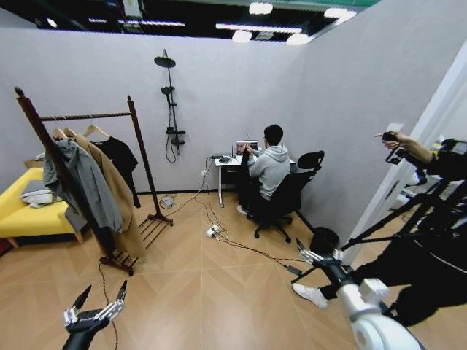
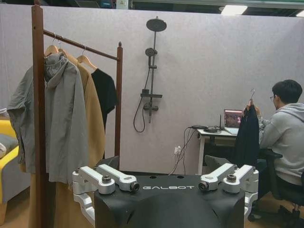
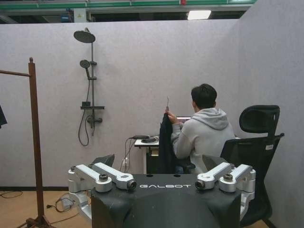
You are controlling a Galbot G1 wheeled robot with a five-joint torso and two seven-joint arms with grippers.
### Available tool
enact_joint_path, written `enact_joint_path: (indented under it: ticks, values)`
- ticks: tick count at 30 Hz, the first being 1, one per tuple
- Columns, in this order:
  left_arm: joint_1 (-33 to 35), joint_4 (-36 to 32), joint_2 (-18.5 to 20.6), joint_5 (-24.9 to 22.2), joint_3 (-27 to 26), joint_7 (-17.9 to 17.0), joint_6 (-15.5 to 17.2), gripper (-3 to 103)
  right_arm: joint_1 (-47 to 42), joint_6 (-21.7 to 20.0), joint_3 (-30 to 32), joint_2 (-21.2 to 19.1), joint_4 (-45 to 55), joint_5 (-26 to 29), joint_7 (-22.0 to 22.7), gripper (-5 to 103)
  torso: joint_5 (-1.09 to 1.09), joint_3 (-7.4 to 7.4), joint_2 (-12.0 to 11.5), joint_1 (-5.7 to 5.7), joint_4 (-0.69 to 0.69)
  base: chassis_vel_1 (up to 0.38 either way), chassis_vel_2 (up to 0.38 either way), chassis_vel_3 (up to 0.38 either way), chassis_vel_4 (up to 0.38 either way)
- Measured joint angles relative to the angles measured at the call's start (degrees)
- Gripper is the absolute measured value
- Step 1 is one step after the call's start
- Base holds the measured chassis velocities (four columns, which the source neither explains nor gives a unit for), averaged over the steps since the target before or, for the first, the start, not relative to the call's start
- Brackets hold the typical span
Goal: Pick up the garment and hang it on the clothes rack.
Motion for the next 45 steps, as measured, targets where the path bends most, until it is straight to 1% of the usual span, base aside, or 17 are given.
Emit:
enact_joint_path:
  ticks: [2, 3, 5, 7, 14, 16, 17, 19, 20, 22, 27, 34, 39, 41, 45]
  values:
    - [0.0, 0.0, 0.0, 0.0, 0.0, 0.0, 0.0, 100, -0.2, 0.0, -0.2, 0.0, 0.0, -0.3, -0.3, 100, 0.04, 0.0, 0.0, 0.0, -0.01, 0.0, 0.0, 0.0, 0.0]
    - [0.0, 0.0, 0.0, 0.0, 0.0, 0.0, 0.0, 100, -0.8, 0.6, -0.3, 0.3, -0.3, -1.4, -1.0, 100, 0.01, 0.0, 0.0, 0.0, -0.03, 0.0, 0.0, 0.0, 0.0]
    - [0.0, 0.0, 0.0, 0.0, 0.0, 0.0, 0.0, 100, -1.2, 1.9, -0.3, 0.7, -1.1, -3.8, -2.5, 100, 0.02, 0.0, 0.0, -0.01, -0.03, 0.0, 0.0, 0.0, 0.0]
    - [0.0, 0.0, 0.0, 0.0, 0.0, 0.0, 0.0, 100, -1.2, 2.4, -0.4, 0.8, -1.6, -4.9, -3.0, 100, 0.02, 0.0, 0.0, -0.01, -0.03, 0.0, 0.0, 0.0, 0.0]
    - [0.0, 0.0, 0.0, 0.0, 0.0, 0.0, 0.0, 100, 1.9, 1.7, -2.8, 0.5, -3.0, -5.3, -2.9, 100, 0.01, 0.0, 0.0, 0.0, -0.02, 0.0, 0.0, 0.0, 0.0]
    - [0.0, 0.0, 0.0, 0.0, 0.0, 0.0, 0.0, 100, 3.9, 0.4, -5.3, 0.2, -2.8, -4.8, -1.7, 100, 0.01, 0.0, 0.0, 0.0, -0.01, 0.0, 0.0, 0.0, 0.0]
    - [0.0, 0.0, 0.0, 0.0, 0.0, 0.0, 0.0, 100, 3.9, 0.4, -5.3, 0.2, -2.8, -4.8, -1.7, 100, 0.01, 0.0, 0.0, 0.0, -0.01, 0.0, 0.0, 0.0, 0.0]
    - [0.0, 0.0, 0.0, 0.0, 0.0, 0.0, 0.0, 100, 4.9, -2.5, -8.5, 0.2, -0.9, -3.7, 1.5, 100, 0.0, 0.0, 0.0, 0.0, 0.0, 0.0, 0.0, 0.0, 0.0]
    - [0.0, 0.0, 0.0, 0.0, 0.0, 0.0, 0.0, 100, 4.9, -2.5, -8.5, 0.2, -0.9, -3.7, 1.5, 100, 0.0, 0.0, 0.0, 0.0, 0.0, 0.0, 0.0, 0.0, 0.0]
    - [0.0, 0.0, 0.0, 0.0, 0.0, 0.0, 0.0, 100, 4.4, -4.2, -10.2, 1.0, 0.7, -4.8, 3.5, 100, 0.0, 0.0, 0.0, 0.0, 0.0, 0.0, 0.0, 0.0, 0.0]
    - [0.0, 0.0, 0.0, 0.0, 0.0, 0.0, 0.0, 100, 3.2, -4.8, -10.1, 1.7, 1.4, -6.9, 5.3, 100, 0.01, 0.0, 0.0, 0.0, -0.02, 0.0, 0.0, 0.0, 0.0]
    - [0.0, 0.0, 0.0, 0.0, 0.0, 0.0, 0.0, 100, 3.1, -4.9, -8.7, 1.6, 1.5, -6.9, 5.4, 100, 0.01, 0.0, 0.0, 0.0, -0.02, 0.0, 0.0, 0.0, 0.0]
    - [0.0, 0.0, 0.0, 0.0, 0.0, 0.0, 0.0, 100, 2.6, -4.6, -6.5, 1.6, 1.4, -6.4, 3.3, 100, 0.01, 0.0, 0.0, -0.01, -0.02, 0.0, 0.0, 0.0, 0.0]
    - [0.0, 0.0, 0.0, 0.0, 0.0, 0.0, 0.0, 100, 2.3, -3.6, -5.7, 1.8, 0.9, -6.5, 2.0, 100, 0.01, 0.0, 0.0, -0.01, -0.02, 0.0, 0.0, 0.0, 0.0]
    - [0.0, 0.0, 0.0, 0.0, 0.0, 0.0, 0.0, 100, 1.8, -2.4, -5.2, 1.9, 0.6, -6.6, 1.5, 100, 0.03, -0.01, 0.0, -0.03, -0.02, -0.025, 0.02, 0.036, -0.025]
